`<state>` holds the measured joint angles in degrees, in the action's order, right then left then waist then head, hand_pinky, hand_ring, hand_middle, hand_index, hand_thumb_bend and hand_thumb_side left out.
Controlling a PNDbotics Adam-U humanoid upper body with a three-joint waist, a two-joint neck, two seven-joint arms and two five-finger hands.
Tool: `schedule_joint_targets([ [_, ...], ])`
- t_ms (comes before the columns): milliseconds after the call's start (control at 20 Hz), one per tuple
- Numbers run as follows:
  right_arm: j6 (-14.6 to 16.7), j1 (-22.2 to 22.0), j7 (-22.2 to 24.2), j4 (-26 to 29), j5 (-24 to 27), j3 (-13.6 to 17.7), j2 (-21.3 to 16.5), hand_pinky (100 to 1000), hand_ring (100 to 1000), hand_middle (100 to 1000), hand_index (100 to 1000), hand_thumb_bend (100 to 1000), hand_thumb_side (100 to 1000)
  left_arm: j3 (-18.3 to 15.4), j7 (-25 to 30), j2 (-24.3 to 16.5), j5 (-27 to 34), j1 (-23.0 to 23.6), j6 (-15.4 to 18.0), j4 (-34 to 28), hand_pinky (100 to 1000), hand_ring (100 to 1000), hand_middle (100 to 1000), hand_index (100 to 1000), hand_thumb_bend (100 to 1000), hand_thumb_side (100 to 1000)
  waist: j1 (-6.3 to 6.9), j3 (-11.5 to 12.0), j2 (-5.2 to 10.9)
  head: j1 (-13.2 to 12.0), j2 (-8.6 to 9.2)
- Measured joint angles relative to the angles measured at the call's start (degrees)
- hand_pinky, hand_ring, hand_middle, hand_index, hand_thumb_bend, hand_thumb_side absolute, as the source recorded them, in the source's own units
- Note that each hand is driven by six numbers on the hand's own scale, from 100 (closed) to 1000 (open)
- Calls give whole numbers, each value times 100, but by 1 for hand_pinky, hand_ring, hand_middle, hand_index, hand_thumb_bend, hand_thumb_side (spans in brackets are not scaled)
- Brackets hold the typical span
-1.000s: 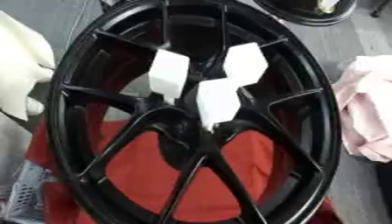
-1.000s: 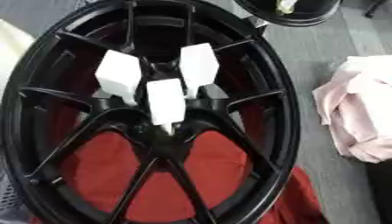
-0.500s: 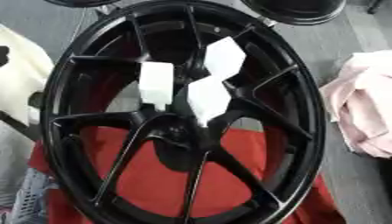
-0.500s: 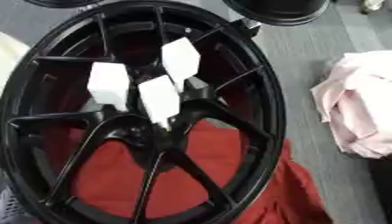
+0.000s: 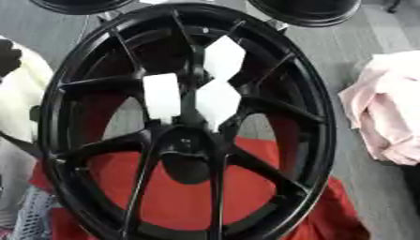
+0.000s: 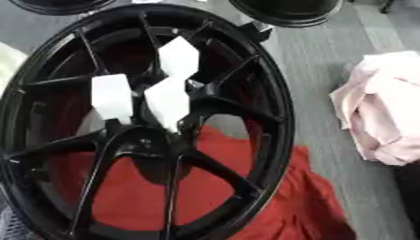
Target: Pull the pin out of the wheel hub.
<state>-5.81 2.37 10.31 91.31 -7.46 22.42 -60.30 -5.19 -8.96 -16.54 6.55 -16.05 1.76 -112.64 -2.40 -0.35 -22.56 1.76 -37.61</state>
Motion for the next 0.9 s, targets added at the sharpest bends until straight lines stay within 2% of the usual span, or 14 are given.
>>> schedule_joint_targets([
  [50,-62,-115,-56,0,-72,45,121,846,798,661,654,137,100,-1,-1,14,0,2,0,0,842,751,679,918,180,896,14,-3,1,-9,0],
  [100,-111,-207,-91,0,-127,85,234,856,829,719,707,160,100,-1,-2,28,0,3,-1,0,842,751,680,918,181,896,26,-8,3,-12,0],
  [250,-208,-395,-85,-5,-250,178,504,887,906,819,795,203,100,-2,-4,42,0,5,-2,0,843,752,681,919,181,898,57,-26,16,-13,1],
  [450,-214,-507,-26,-69,-315,302,707,903,940,850,824,201,154,-4,-7,44,0,17,-5,1,843,754,683,920,183,899,69,-53,23,-13,1],
  [900,-98,-544,-103,-251,-244,482,803,891,918,827,803,154,105,-5,-4,44,0,39,-7,3,844,755,685,920,182,901,66,-69,24,-14,1],
])
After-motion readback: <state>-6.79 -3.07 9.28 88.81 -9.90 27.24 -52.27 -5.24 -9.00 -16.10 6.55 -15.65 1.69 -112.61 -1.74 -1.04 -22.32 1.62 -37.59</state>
